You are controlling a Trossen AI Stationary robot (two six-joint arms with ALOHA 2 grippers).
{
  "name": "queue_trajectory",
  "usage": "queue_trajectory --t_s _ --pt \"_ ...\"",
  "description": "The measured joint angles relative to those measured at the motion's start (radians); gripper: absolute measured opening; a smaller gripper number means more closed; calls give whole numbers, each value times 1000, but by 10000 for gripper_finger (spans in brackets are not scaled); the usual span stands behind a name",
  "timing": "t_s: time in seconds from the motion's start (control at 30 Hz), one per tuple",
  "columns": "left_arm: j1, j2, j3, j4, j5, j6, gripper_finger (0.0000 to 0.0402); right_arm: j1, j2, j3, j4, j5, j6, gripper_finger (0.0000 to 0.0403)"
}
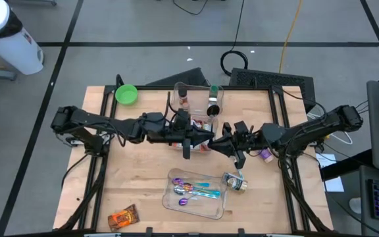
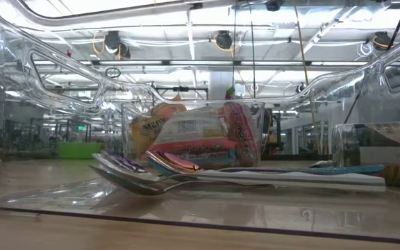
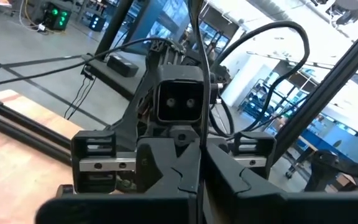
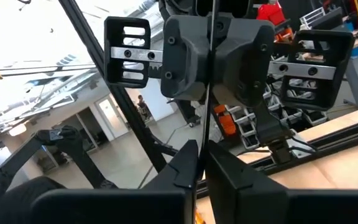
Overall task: Pick & Place Food Item
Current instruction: Put the black spoon into the bottom transparent bin
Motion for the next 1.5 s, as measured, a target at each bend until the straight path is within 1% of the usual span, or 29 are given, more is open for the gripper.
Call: queue_trajectory --t_s 0.27,0.33,0.5,0.63,0.73,0.83,0.93,1.03,1.1,1.2,1.27,1.37,1.5 --pt "0 0 0 14 0 13 6 0 0 0 5 2 -1 3" --pt "0 0 0 16 4 13 19 -1 0 0 4 -1 0 3" --pt "3 0 0 43 14 33 65 -6 -23 0 0 -13 -13 1" --pt "23 0 0 50 74 22 95 -18 -73 0 -36 -14 -37 1" --pt "41 0 0 49 120 6 120 -24 -117 0 -123 -13 -39 1" --pt "70 -13 0 49 200 -19 143 -23 -161 0 -218 -12 -38 1" --pt "101 -46 0 45 268 -39 158 -5 -199 0 -306 -14 -21 1" --pt "123 -101 0 -11 288 -39 165 24 -223 0 -365 -17 -4 1" --pt "133 -151 0 -87 278 -17 165 52 -233 6 -405 -17 2 0" --pt "138 -223 0 -164 208 19 165 102 -225 50 -510 -18 2 0" --pt "138 -260 0 -192 156 47 165 130 -202 103 -603 -18 -2 0" --pt "136 -311 0 -249 98 74 165 160 -146 196 -760 -35 -6 0" --pt "134 -344 0 -285 50 76 166 163 -35 333 -927 -110 -24 0"
